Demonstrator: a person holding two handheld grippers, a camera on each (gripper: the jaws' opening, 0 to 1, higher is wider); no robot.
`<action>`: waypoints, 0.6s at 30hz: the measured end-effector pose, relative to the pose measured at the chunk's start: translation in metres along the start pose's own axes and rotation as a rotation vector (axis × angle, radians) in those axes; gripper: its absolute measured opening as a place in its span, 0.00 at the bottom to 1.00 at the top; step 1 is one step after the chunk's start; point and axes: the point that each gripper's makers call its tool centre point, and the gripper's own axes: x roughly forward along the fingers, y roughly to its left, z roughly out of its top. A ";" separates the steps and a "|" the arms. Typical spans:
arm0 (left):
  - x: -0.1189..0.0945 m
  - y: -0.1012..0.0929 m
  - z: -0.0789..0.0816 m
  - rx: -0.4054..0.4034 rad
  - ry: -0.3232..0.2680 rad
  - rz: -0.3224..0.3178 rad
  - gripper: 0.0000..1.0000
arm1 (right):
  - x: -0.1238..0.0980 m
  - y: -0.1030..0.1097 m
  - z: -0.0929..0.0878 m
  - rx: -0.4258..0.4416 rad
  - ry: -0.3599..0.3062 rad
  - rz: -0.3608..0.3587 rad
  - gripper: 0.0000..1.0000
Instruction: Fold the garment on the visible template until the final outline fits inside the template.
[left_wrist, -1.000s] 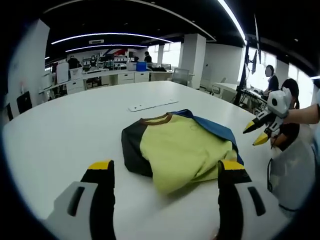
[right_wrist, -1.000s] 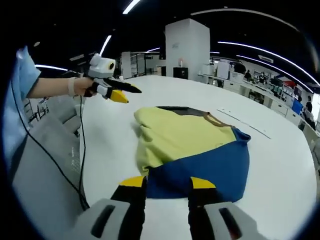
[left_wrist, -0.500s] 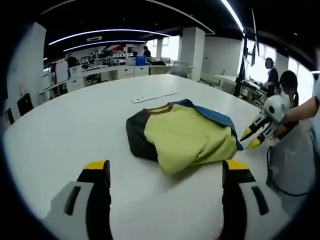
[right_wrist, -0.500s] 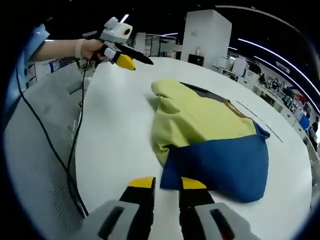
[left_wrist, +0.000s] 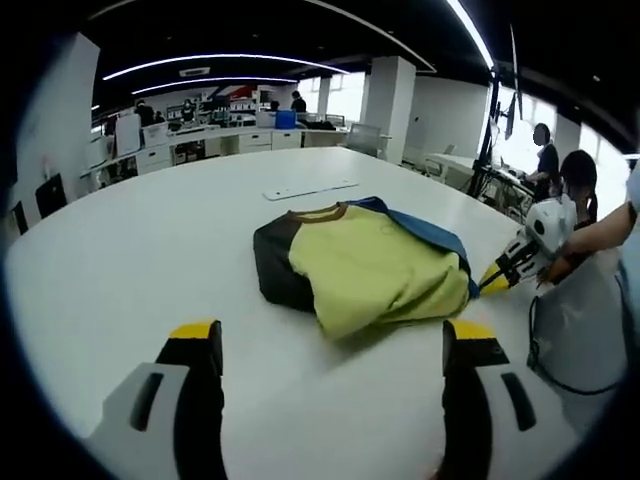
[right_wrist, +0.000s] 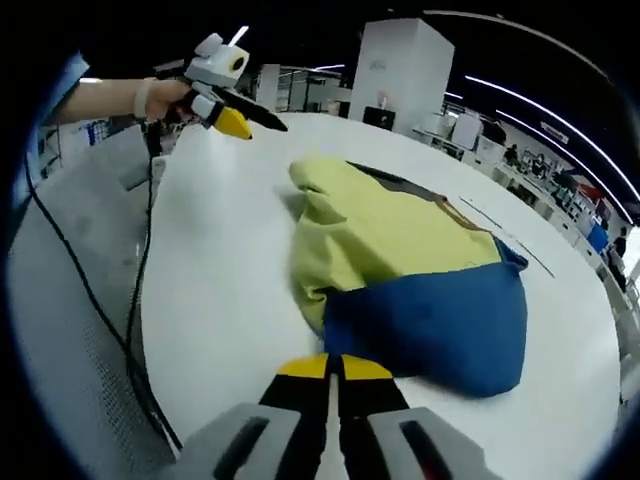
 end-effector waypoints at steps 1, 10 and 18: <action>0.000 -0.001 0.000 0.000 0.000 -0.001 0.88 | -0.011 -0.004 0.009 0.050 -0.024 -0.006 0.00; 0.005 -0.008 0.003 -0.012 -0.014 -0.012 0.86 | -0.088 -0.073 0.057 0.350 -0.221 -0.088 0.00; 0.012 -0.014 0.005 -0.005 -0.010 -0.024 0.85 | -0.131 -0.137 0.020 0.434 -0.170 -0.239 0.00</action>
